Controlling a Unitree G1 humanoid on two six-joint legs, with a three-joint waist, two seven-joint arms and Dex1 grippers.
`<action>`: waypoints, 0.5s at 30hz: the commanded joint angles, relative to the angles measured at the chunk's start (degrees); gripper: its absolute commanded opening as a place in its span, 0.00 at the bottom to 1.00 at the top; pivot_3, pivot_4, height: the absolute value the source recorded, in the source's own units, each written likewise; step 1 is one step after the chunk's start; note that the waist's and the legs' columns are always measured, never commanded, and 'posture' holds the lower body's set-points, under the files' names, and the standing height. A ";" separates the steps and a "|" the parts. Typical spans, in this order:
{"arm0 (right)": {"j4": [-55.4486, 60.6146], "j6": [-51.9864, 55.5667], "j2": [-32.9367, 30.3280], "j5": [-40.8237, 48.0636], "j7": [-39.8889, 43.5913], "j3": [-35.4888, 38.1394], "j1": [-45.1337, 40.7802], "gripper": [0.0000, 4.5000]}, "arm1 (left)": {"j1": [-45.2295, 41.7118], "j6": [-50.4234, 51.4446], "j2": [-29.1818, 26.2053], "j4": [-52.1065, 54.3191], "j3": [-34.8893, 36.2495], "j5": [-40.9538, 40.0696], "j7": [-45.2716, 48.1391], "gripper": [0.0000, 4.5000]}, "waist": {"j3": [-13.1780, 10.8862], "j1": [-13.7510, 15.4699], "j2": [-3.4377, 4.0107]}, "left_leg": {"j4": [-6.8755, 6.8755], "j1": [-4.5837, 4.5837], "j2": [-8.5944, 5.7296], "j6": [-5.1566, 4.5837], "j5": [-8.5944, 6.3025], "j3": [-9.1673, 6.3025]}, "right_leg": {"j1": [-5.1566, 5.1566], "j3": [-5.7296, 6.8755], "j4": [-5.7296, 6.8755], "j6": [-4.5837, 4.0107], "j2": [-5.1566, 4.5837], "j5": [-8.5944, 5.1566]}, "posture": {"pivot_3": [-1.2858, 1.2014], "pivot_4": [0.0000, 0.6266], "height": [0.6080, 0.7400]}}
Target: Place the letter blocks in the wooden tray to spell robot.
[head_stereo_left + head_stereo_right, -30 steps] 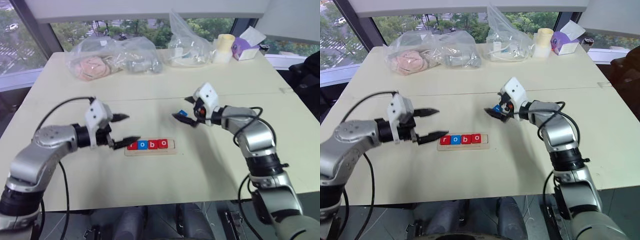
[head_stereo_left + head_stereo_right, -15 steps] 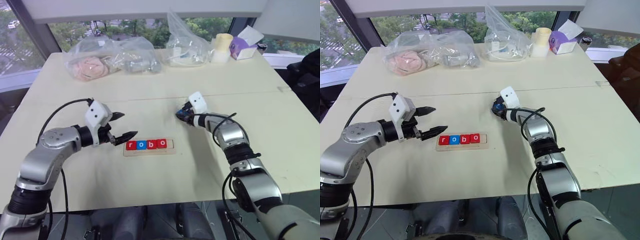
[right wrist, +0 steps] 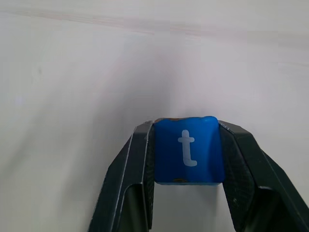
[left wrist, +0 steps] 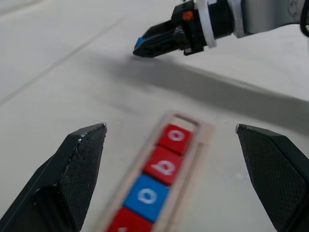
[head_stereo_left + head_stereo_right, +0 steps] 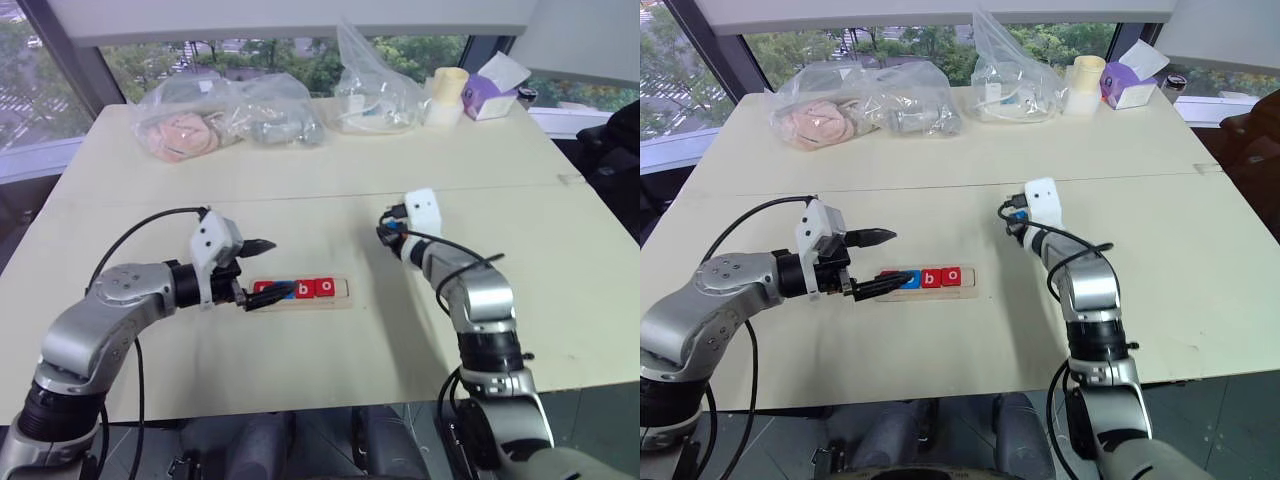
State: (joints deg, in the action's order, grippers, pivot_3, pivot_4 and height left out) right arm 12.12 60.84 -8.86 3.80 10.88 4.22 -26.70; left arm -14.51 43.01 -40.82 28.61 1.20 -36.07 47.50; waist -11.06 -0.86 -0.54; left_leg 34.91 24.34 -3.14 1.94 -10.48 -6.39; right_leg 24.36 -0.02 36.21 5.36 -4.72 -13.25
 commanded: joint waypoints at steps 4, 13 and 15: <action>28.47 21.99 6.53 0.76 -5.40 1.18 8.25 0.27 | -1.31 1.38 0.58 1.66 -2.52 -2.46 1.65 1.00 | 0.01 -0.04 0.01 | -0.10 0.01 0.01 0.00 0.00 -0.02 | 0.06 0.00 -0.01 0.01 -0.01 -0.02 | 0.52 0.24 1.00; 31.65 28.36 10.97 0.27 -7.92 1.47 8.84 0.94 | -3.56 -0.13 0.39 -2.09 -4.33 -0.67 3.65 1.00 | 0.03 -0.08 0.03 | -0.15 0.01 0.03 0.00 0.00 0.00 | 0.07 0.04 -0.09 -0.02 -0.04 -0.01 | 0.52 0.24 1.00; 31.35 28.18 10.32 0.19 -7.97 2.13 8.12 0.97 | -3.63 -0.29 0.25 -2.47 -4.29 -0.28 3.93 1.00 | 0.03 -0.09 0.04 | -0.14 0.01 0.03 0.00 0.00 0.00 | 0.08 0.04 -0.08 -0.02 -0.04 -0.01 | 0.52 0.24 1.00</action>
State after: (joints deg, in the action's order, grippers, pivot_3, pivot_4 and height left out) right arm 40.98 89.26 1.73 4.05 3.16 5.98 -17.68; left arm -17.47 43.99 -40.01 25.60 -3.58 -36.64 50.87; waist -11.03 -0.96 -0.50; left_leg 34.79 24.35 -3.11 1.94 -10.49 -6.39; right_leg 24.43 0.02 36.12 5.35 -4.76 -13.25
